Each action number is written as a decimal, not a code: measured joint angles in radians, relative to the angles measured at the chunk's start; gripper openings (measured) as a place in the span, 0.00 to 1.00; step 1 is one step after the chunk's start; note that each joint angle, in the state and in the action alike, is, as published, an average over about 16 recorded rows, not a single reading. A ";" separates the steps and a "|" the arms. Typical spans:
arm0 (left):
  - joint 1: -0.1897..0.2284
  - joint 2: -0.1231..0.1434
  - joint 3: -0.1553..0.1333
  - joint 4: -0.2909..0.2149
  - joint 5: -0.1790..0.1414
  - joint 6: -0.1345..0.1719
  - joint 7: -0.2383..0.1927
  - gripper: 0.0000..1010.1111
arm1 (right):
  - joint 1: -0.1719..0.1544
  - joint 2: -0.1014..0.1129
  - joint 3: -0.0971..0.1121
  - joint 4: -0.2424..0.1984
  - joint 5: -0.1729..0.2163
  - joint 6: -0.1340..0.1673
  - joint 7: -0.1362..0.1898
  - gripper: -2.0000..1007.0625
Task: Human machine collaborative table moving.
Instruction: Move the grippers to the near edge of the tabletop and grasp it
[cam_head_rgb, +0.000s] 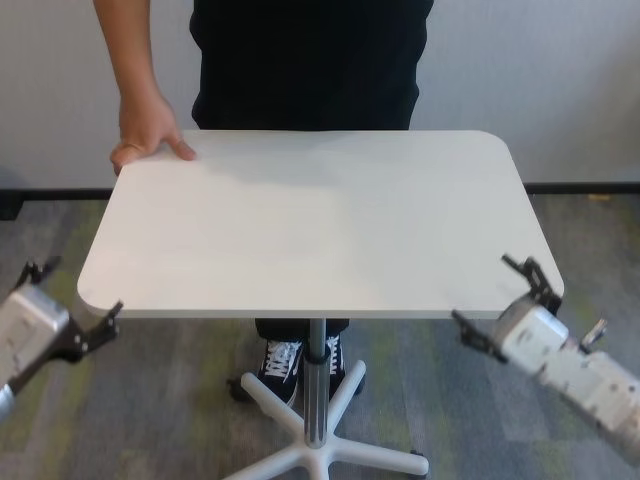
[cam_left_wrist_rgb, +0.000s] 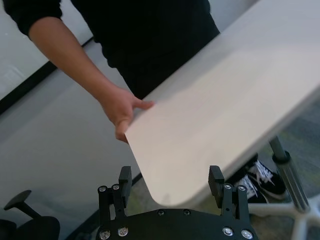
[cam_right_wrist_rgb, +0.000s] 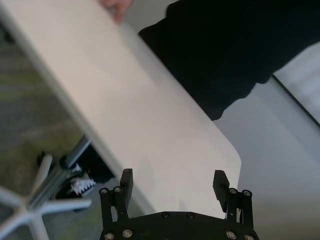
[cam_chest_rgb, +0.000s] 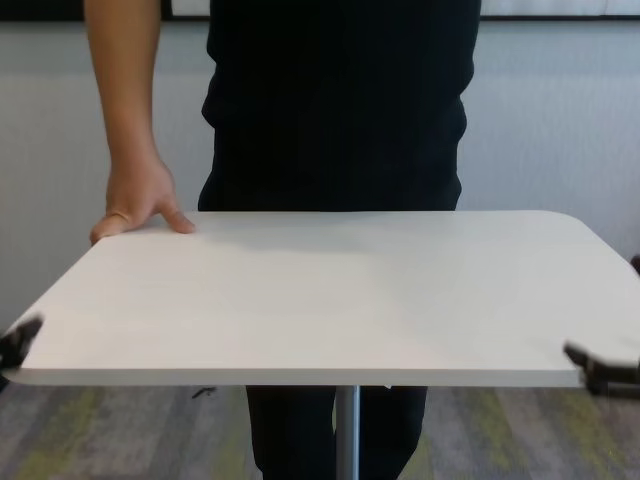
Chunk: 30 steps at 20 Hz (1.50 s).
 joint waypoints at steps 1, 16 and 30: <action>0.016 0.007 -0.002 -0.006 0.010 -0.003 0.006 0.99 | -0.006 0.007 -0.010 -0.009 -0.030 0.015 -0.005 1.00; 0.054 -0.048 0.060 0.042 0.262 -0.045 0.098 0.99 | -0.030 0.016 -0.118 -0.003 -0.364 0.181 -0.069 1.00; -0.014 -0.169 0.121 0.175 0.445 -0.061 0.167 0.99 | 0.039 -0.040 -0.172 0.103 -0.557 0.223 -0.089 1.00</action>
